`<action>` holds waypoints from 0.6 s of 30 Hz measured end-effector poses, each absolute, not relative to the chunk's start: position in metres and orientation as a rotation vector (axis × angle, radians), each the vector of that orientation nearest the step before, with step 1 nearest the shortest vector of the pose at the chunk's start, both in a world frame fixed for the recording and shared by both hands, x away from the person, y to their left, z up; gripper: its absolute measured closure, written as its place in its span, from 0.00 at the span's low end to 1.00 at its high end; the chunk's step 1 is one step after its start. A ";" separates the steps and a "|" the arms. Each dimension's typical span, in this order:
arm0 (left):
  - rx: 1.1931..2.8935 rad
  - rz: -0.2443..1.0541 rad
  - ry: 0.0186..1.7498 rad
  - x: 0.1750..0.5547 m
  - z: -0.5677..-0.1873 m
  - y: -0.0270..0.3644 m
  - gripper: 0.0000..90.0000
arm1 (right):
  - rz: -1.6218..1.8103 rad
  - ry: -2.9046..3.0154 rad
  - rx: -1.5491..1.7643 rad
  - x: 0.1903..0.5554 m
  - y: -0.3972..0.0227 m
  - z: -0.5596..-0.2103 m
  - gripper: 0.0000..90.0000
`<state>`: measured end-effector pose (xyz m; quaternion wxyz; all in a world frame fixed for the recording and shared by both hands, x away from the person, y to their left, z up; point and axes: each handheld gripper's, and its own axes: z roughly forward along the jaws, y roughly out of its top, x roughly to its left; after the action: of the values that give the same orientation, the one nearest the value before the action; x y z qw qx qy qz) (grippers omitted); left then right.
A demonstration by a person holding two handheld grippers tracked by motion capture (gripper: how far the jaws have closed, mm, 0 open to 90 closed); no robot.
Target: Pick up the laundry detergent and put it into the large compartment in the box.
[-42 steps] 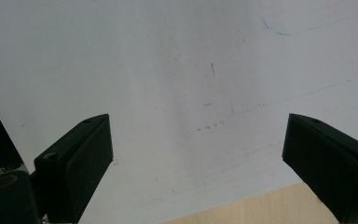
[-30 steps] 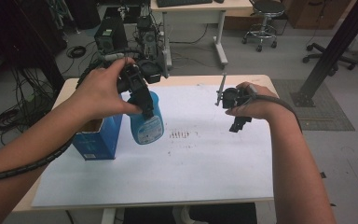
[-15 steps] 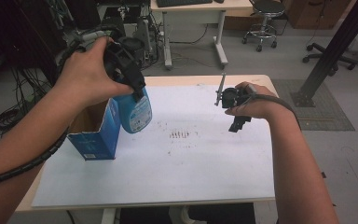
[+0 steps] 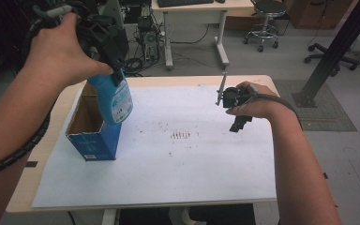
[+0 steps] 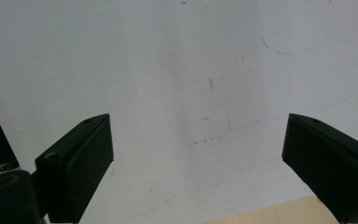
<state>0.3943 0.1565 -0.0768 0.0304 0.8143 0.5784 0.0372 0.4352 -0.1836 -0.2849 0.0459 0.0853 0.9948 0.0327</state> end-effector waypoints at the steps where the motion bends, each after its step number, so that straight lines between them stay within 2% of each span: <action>1: 2.499 0.116 1.797 0.395 -0.075 0.159 0.41 | 0.101 3.037 0.262 0.435 -0.183 -0.285 0.10; 18: 2.287 0.130 2.050 0.411 -0.053 0.211 0.41 | 0.109 3.034 0.227 0.435 -0.175 -0.283 0.10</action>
<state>0.4107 0.2113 -0.0535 0.0340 0.7435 0.6665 0.0424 0.4355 -0.1755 -0.2832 0.0488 0.0745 0.9954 0.0359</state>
